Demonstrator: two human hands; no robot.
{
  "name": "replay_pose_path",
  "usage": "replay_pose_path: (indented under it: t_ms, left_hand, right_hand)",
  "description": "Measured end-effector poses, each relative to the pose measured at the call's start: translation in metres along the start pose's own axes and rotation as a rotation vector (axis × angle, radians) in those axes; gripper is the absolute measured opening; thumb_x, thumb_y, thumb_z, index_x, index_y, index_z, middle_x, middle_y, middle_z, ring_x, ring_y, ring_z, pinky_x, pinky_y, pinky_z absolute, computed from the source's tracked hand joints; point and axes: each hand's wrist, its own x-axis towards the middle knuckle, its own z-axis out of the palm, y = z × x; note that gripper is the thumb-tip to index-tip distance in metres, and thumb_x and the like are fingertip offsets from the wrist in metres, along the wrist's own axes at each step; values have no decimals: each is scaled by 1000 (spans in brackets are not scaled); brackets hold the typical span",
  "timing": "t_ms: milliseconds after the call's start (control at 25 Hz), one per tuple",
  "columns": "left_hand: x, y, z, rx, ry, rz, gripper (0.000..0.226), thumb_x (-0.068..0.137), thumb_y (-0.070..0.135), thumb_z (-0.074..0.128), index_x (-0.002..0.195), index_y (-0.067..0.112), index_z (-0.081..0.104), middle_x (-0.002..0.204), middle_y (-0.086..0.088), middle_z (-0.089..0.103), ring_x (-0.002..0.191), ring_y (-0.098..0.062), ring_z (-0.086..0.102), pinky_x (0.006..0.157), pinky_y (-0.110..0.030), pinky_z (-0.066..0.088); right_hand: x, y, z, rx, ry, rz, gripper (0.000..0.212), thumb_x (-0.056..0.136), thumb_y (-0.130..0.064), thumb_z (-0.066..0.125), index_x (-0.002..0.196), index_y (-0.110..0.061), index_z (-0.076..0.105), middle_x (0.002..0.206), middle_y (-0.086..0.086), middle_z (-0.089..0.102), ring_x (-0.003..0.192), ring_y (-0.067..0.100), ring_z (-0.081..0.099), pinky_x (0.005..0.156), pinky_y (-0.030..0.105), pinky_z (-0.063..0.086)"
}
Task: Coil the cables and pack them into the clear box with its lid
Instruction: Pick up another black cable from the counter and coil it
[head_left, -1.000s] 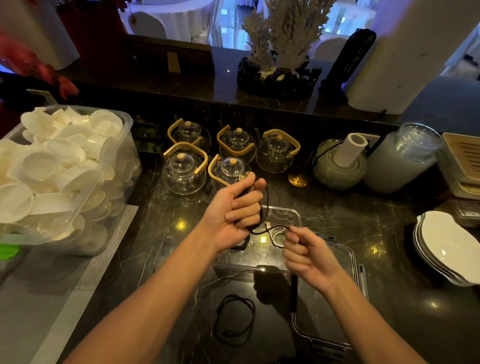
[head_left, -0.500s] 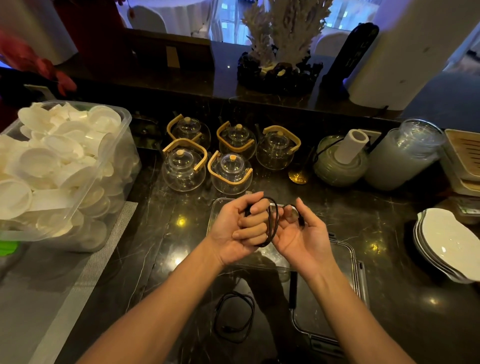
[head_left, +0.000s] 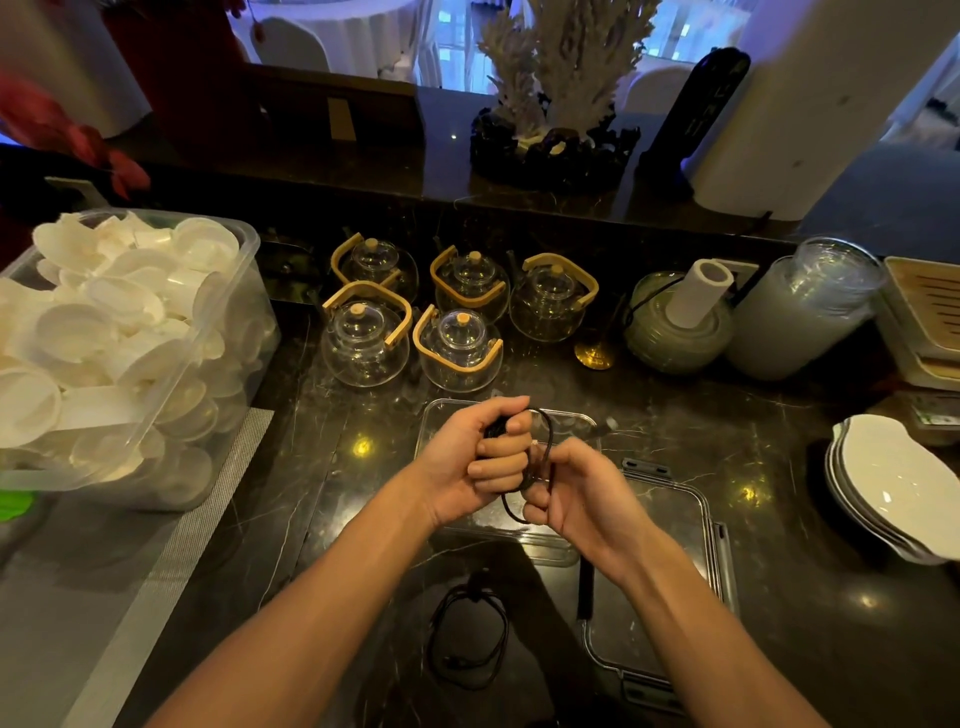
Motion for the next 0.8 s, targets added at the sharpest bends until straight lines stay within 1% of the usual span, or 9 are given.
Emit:
replay_pose_path:
  t_ms: [120, 240, 320, 400, 520, 600, 640, 720, 800]
  left_hand:
    - [2, 1, -2, 78, 163, 44, 39, 103, 28, 43, 66, 15, 48, 40, 8, 30, 29, -5, 29, 31, -17, 21]
    - [6, -1, 2, 193, 316, 91, 40, 104, 28, 44, 66, 16, 48, 42, 7, 32, 34, -7, 34, 34, -19, 28]
    - [6, -3, 3, 301, 396, 113, 38, 103, 28, 48, 68, 15, 52, 44, 5, 36, 39, -10, 40, 38, -20, 34]
    - [3, -4, 5, 434, 469, 137, 35, 103, 30, 53, 72, 14, 58, 48, 3, 43, 45, -12, 49, 45, -22, 42]
    - [0, -9, 5, 758, 627, 238, 35, 103, 37, 54, 77, 15, 62, 55, 4, 56, 55, -8, 57, 62, -21, 48]
    - [1, -17, 0, 837, 666, 326, 38, 104, 39, 50, 77, 15, 61, 58, 4, 59, 57, -8, 58, 66, -22, 49]
    - [2, -21, -3, 872, 667, 370, 40, 104, 40, 49, 76, 15, 60, 59, 4, 59, 58, -9, 58, 67, -26, 49]
    - [4, -27, -9, 984, 677, 430, 45, 105, 43, 46, 73, 14, 59, 59, 3, 61, 60, -12, 59, 68, -34, 50]
    - [5, -30, -14, 1043, 674, 454, 45, 105, 44, 46, 74, 13, 59, 59, 2, 62, 58, -11, 60, 65, -36, 50]
  right_hand:
    - [-1, 8, 1, -26, 6, -76, 25, 105, -20, 46, 112, -1, 59, 74, 7, 43, 59, 14, 43, 55, 31, 45]
    - [1, 13, 3, -10, -13, -92, 43, 109, -32, 38, 121, 1, 62, 79, 7, 55, 61, 13, 44, 61, 33, 45]
    - [3, 15, 7, -98, 46, -115, 40, 110, -29, 40, 121, 2, 64, 79, 4, 61, 59, 9, 44, 59, 29, 46]
    - [5, 17, 9, -144, 116, -149, 36, 110, -21, 42, 120, 7, 62, 75, 2, 63, 55, 6, 46, 55, 24, 49]
    - [8, 15, 6, -144, 158, -154, 32, 109, -18, 44, 116, 9, 60, 73, 3, 64, 49, 5, 48, 56, 26, 55]
    - [6, 12, 6, -129, 137, -116, 28, 109, -19, 44, 109, 4, 60, 75, 5, 62, 47, 6, 48, 58, 29, 58]
    - [6, 11, 7, -104, 116, -96, 27, 109, -18, 43, 106, 2, 60, 78, 6, 61, 48, 6, 46, 57, 29, 58]
    - [4, 10, 6, -34, 91, -58, 25, 108, -16, 43, 107, 2, 60, 84, 7, 60, 50, 7, 43, 55, 28, 56]
    - [4, 9, 5, 12, 80, -25, 24, 108, -14, 44, 107, 4, 61, 85, 9, 61, 52, 8, 42, 53, 26, 55]
